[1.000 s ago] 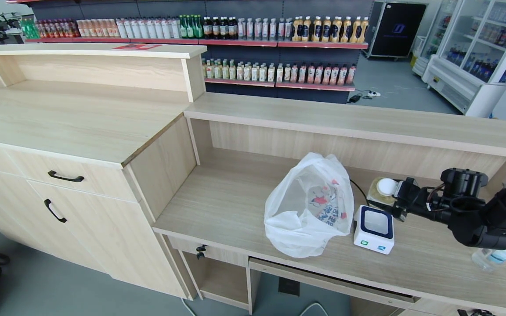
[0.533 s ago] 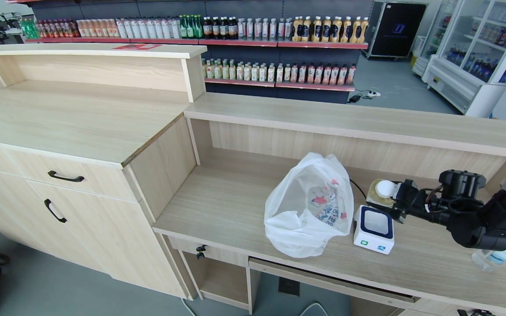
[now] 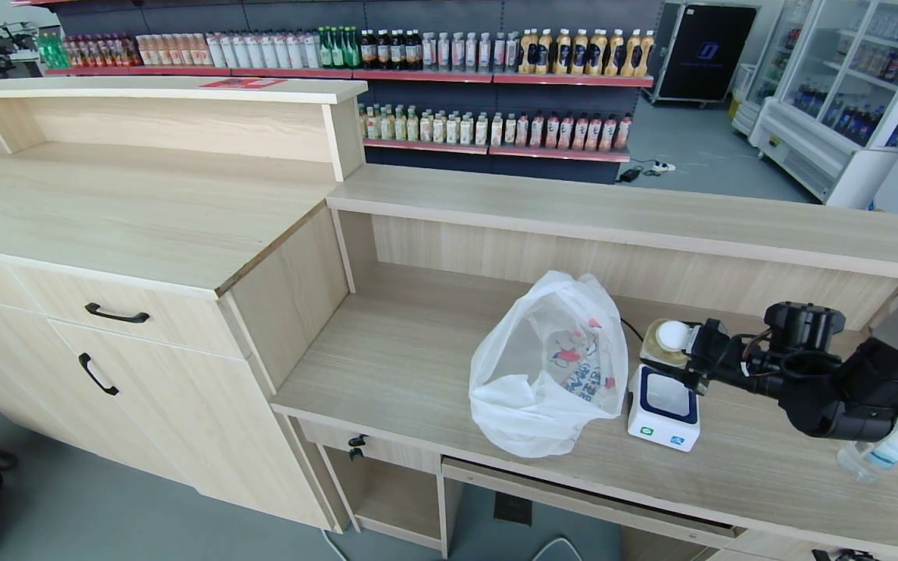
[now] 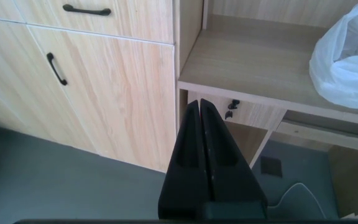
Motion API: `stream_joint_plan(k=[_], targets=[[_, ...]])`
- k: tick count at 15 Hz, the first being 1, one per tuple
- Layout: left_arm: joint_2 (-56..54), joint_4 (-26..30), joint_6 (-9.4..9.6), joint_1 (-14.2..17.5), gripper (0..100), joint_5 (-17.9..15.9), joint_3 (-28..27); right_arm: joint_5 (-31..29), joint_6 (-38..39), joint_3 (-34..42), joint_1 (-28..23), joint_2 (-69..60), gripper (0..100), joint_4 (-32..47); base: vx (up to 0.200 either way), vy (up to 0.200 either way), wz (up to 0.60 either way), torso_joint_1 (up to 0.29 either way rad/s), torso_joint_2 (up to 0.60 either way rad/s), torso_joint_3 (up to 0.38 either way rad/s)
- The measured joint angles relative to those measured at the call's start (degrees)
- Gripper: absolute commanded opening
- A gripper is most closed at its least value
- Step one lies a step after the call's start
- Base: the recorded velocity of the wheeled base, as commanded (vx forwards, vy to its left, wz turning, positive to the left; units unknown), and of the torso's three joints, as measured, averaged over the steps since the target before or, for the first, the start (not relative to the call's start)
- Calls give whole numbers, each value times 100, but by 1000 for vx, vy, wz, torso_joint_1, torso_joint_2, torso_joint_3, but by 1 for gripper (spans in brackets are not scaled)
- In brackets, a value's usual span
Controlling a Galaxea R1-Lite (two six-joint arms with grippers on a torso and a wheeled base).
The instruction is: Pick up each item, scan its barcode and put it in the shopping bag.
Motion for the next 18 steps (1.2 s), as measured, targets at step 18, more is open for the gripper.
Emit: stream_joint_plan(k=[18], targets=[[0, 0, 0, 5, 0, 2, 0, -2693, 5035, 391, 17, -1679, 0, 558, 0, 0, 0, 0, 0, 0]])
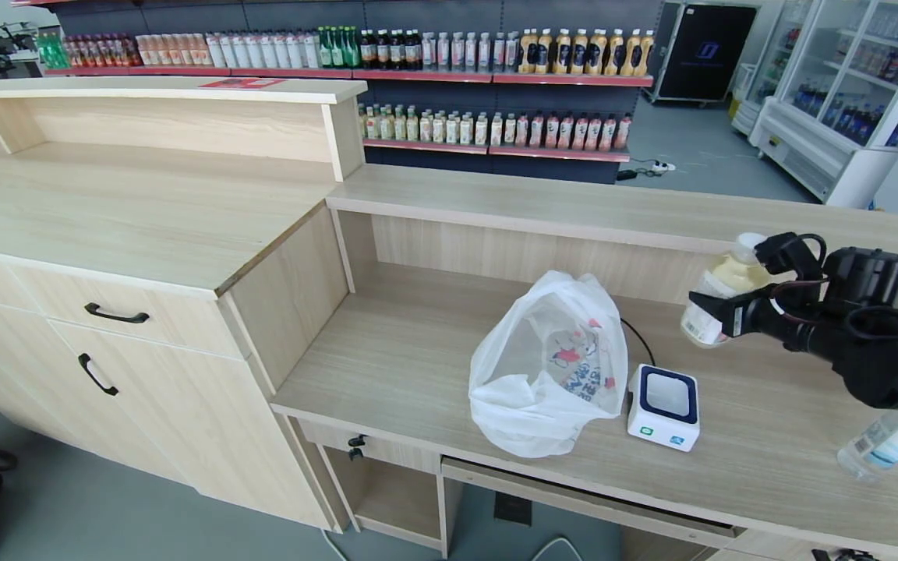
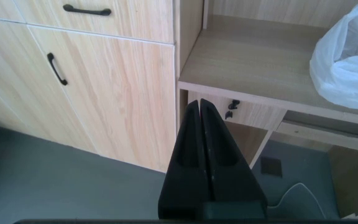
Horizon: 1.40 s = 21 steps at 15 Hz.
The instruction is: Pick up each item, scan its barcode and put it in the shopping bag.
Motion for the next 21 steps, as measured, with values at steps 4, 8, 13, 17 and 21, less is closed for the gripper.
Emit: stream_joint_plan(k=[4, 8, 13, 17, 21], targets=[[0, 0, 0, -2, 0, 0, 0, -1679, 108, 1345, 328, -857, 0, -572, 0, 0, 0, 0, 0, 0], [0, 0, 0, -5, 0, 0, 0, -1752, -691, 1712, 485, -1259, 0, -908, 0, 0, 150, 1, 1, -1], [0, 5, 0, -6, 0, 0, 0, -1870, -718, 1640, 551, -1312, 0, -936, 0, 0, 600, 3, 2, 3], [0, 0, 0, -5, 0, 0, 0, -1158, -488, 1573, 672, -1139, 0, -1251, 0, 0, 0, 0, 0, 0], [0, 0, 0, -5, 0, 0, -2, -690, -446, 1537, 681, -529, 0, -1527, 0, 0, 0, 0, 0, 0]])
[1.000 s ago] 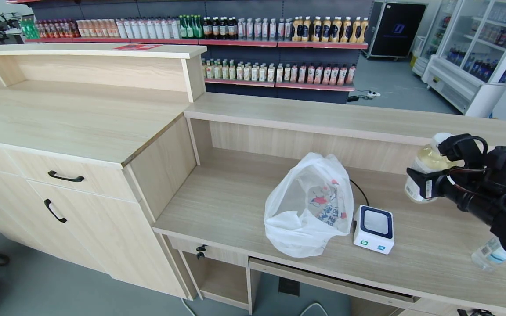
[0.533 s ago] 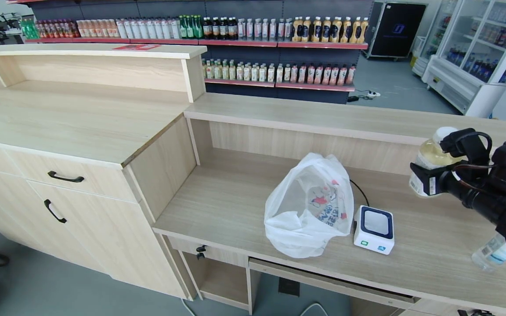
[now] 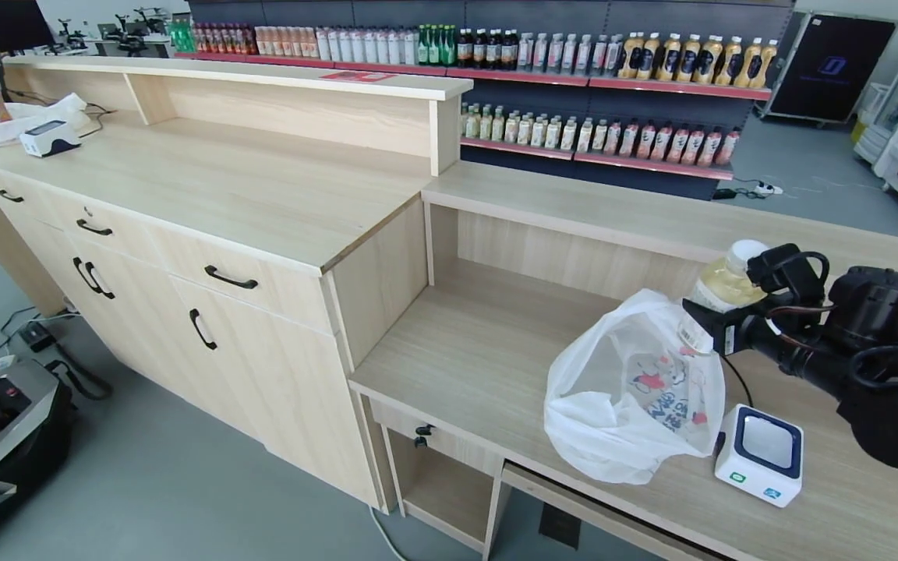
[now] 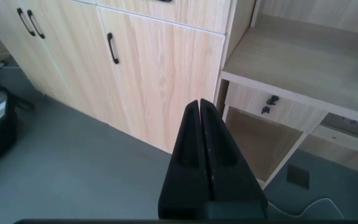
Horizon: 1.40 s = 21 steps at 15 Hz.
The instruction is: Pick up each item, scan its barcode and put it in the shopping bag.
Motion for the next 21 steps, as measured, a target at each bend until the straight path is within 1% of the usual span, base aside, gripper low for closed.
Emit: stream_joint_plan(k=[2, 4, 5, 13, 21], targets=[[0, 0, 0, 5, 0, 0, 0, 213, 23, -9, 2, 417, 0, -44, 0, 0, 0, 0, 0, 0], [0, 0, 0, 0, 0, 0, 0, 638, 56, -102, 24, 839, 0, -61, 0, 0, 0, 0, 0, 0], [0, 0, 0, 5, 0, 0, 2, 736, 56, -166, 24, 1009, 0, -63, 0, 0, 0, 0, 0, 0], [0, 0, 0, 2, 0, 0, 2, 919, 18, -306, 356, 1853, 0, -90, 0, 0, 0, 0, 0, 0], [0, 0, 0, 5, 0, -2, 2, 924, 5, -396, 360, 2356, 0, -528, 0, 0, 0, 0, 0, 0]])
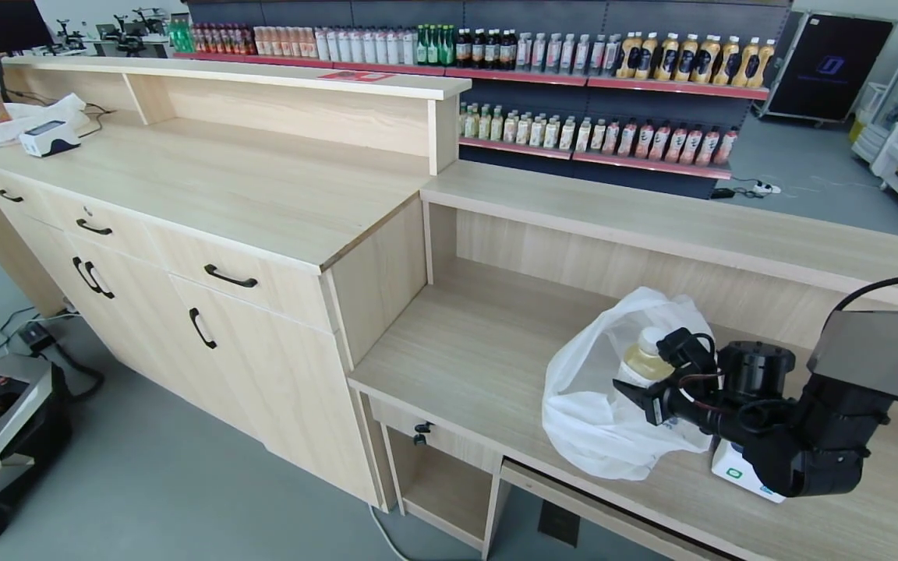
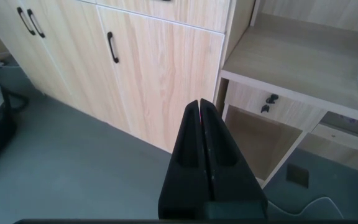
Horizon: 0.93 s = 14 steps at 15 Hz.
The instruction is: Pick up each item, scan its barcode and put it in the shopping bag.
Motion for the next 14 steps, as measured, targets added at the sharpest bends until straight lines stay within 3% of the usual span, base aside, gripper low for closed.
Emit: stream_joint_plan(k=[14], targets=[[0, 0, -1, 0, 0, 2, 0, 1, 2, -194, -33, 577, 0, -373, 0, 0, 0, 0, 0, 0]])
